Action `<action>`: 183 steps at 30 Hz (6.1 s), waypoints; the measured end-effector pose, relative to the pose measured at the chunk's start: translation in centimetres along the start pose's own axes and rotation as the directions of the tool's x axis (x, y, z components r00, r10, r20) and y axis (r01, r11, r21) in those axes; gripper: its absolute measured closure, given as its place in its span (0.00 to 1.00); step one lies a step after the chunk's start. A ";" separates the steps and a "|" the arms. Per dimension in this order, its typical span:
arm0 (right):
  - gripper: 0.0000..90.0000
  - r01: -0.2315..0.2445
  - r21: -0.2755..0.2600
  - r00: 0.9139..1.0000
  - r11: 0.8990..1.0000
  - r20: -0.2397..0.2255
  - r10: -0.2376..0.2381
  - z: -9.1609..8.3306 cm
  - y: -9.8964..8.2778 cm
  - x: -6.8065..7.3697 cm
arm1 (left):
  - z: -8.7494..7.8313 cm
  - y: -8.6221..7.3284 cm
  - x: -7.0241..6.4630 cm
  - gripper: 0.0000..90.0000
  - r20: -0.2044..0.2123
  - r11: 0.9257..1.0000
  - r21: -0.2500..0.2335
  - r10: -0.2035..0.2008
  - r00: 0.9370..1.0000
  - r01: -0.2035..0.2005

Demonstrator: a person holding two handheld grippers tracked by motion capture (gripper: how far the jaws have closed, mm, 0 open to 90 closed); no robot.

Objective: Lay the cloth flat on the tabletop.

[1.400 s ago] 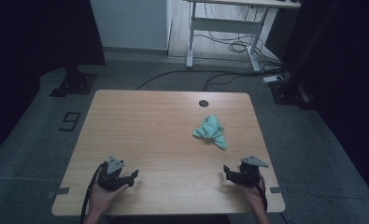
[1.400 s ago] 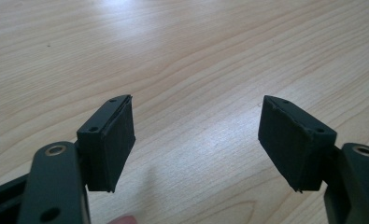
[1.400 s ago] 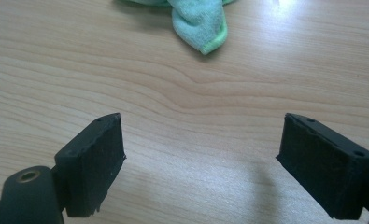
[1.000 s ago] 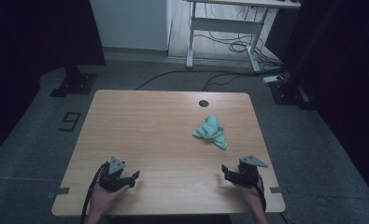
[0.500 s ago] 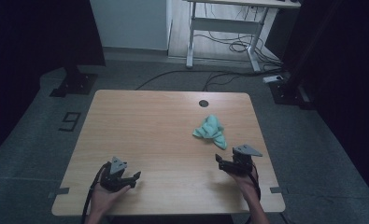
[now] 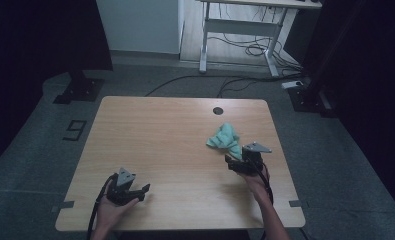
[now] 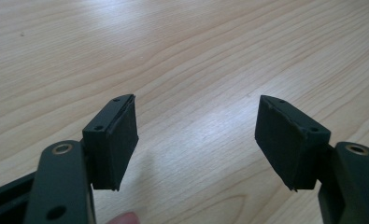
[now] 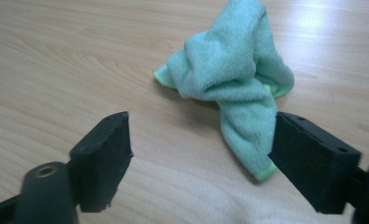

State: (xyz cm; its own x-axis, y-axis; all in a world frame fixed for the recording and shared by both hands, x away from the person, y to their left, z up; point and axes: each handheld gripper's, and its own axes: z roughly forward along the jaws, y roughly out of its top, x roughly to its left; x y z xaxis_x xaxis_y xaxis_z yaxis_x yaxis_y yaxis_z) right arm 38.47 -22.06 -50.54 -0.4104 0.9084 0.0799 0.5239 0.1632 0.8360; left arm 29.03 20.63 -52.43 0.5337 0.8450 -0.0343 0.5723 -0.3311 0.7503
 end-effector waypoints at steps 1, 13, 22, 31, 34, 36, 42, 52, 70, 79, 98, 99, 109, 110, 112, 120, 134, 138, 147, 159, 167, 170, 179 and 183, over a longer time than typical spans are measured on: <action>0.24 0.000 -0.001 1.000 1.000 -0.002 0.000 0.0 0.2 -0.1 | 0.0 0.0 -0.1 0.33 -0.007 1.000 -0.001 0.004 1.000 -0.004; 0.24 -0.025 -0.022 1.000 0.999 0.008 0.025 1.1 1.8 -0.8 | 0.1 0.1 -0.4 0.33 -0.010 1.000 0.005 0.020 1.000 -0.020; 0.20 -0.057 -0.012 0.998 0.998 0.012 0.057 2.4 2.8 -1.7 | 0.2 0.1 -0.5 0.33 -0.006 1.000 0.009 0.020 1.000 -0.019; 0.17 -0.070 -0.002 0.997 0.998 0.023 0.070 4.5 3.7 -2.4 | 0.2 0.1 -0.6 0.33 -0.004 1.000 0.005 0.019 1.000 -0.019; 0.16 -0.069 0.005 0.997 0.998 0.026 0.069 5.2 4.0 -2.4 | 0.1 0.2 -0.6 0.33 -0.002 1.000 0.002 0.022 1.000 -0.022; 0.16 -0.070 0.014 0.997 0.997 0.033 0.070 5.8 4.1 -2.4 | 0.2 0.2 -0.6 0.33 -0.001 1.000 0.002 0.023 1.000 -0.023; 0.16 -0.081 0.041 0.995 0.996 0.054 0.079 7.7 4.1 -2.7 | 0.3 0.2 -0.7 0.33 0.001 1.000 0.003 0.025 1.000 -0.025; 0.31 -0.097 0.102 0.993 0.990 0.075 0.089 11.0 3.8 -3.3 | 0.2 0.1 -0.6 0.33 -0.003 1.000 0.005 0.025 1.000 -0.025; 0.81 -0.065 0.047 0.997 0.997 0.050 0.063 9.3 2.8 -4.4 | -0.1 0.1 -0.3 0.33 -0.012 1.000 -0.009 0.018 1.000 -0.018; 0.83 -0.043 -0.060 0.998 0.997 -0.048 0.040 5.3 3.4 -4.1 | -0.2 0.2 -0.4 0.34 -0.013 1.000 -0.008 0.019 1.000 -0.019; 0.83 -0.007 -0.154 0.988 0.988 -0.155 -0.017 0.7 1.9 -1.6 | -0.5 0.0 0.1 0.34 -0.024 1.000 -0.015 -0.003 1.000 0.002; 0.83 -0.006 -0.152 0.987 0.988 -0.158 -0.019 0.6 1.9 -1.5 | -0.5 0.0 0.1 0.34 -0.025 1.000 -0.017 -0.003 1.000 0.003; 0.83 0.025 -0.166 0.977 0.986 -0.207 -0.059 0.0 1.0 0.5 | -0.4 0.0 0.1 0.34 -0.026 1.000 -0.013 -0.002 1.000 0.002; 0.83 0.023 -0.167 0.975 0.986 -0.216 -0.059 -0.2 0.9 0.8 | -0.4 0.0 0.1 0.34 -0.026 1.000 -0.012 -0.002 1.000 0.002; 0.83 0.024 -0.175 0.972 0.984 -0.226 -0.064 -0.3 0.7 1.2 | -0.4 0.0 0.1 0.34 -0.026 1.000 -0.011 -0.003 1.000 0.003; 0.83 0.040 -0.181 0.958 0.983 -0.274 -0.089 -0.9 0.0 3.5 | -0.4 0.1 -0.1 0.34 -0.022 1.000 -0.015 -0.003 1.000 0.002; 0.82 0.064 -0.183 0.933 0.981 -0.339 -0.124 -1.5 -1.1 7.1 | -0.6 0.2 -0.1 0.34 -0.022 1.000 -0.023 0.000 1.000 -0.001; 0.82 0.080 -0.173 0.925 0.982 -0.354 -0.138 -1.5 -1.7 8.2 | -0.9 0.3 0.0 0.34 -0.025 0.999 -0.032 -0.002 1.000 0.001; 0.82 0.118 -0.105 0.906 0.987 -0.395 -0.151 0.1 -3.2 10.8 | -0.8 0.3 -0.1 0.34 -0.024 1.000 -0.027 0.006 1.000 -0.007; 0.77 0.134 -0.013 0.926 0.991 -0.355 -0.130 2.2 -4.4 11.0 | -0.8 0.2 -0.2 0.34 -0.025 1.000 -0.028 0.009 1.000 -0.010; 0.66 0.138 -0.008 0.929 0.990 -0.345 -0.132 2.8 -4.5 10.8 | -0.5 0.3 -0.3 0.34 -0.023 1.000 -0.022 0.014 1.000 -0.015; 0.50 0.135 -0.024 0.932 0.991 -0.335 -0.135 2.5 -4.4 11.0 | -0.5 0.3 -0.3 0.34 -0.023 1.000 -0.022 0.014 1.000 -0.015; 0.24 0.104 -0.088 0.939 0.991 -0.320 -0.127 0.7 -3.5 10.9 | -0.5 0.3 -0.4 0.34 -0.019 1.000 -0.024 0.017 1.000 -0.017; 0.25 0.098 -0.105 0.939 0.990 -0.320 -0.127 -0.5 -3.5 10.2 | -0.7 0.4 -0.4 0.34 -0.021 0.999 -0.032 0.017 1.000 -0.018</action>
State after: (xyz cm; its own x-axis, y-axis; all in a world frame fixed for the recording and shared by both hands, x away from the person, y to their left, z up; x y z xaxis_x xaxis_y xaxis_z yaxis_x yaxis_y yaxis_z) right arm 32.09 -13.54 -52.35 -0.6907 0.7089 0.1429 0.3999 0.2097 0.8922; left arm 28.60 20.49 -51.63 0.5299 0.8480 -0.0076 0.5426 -0.3322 0.7715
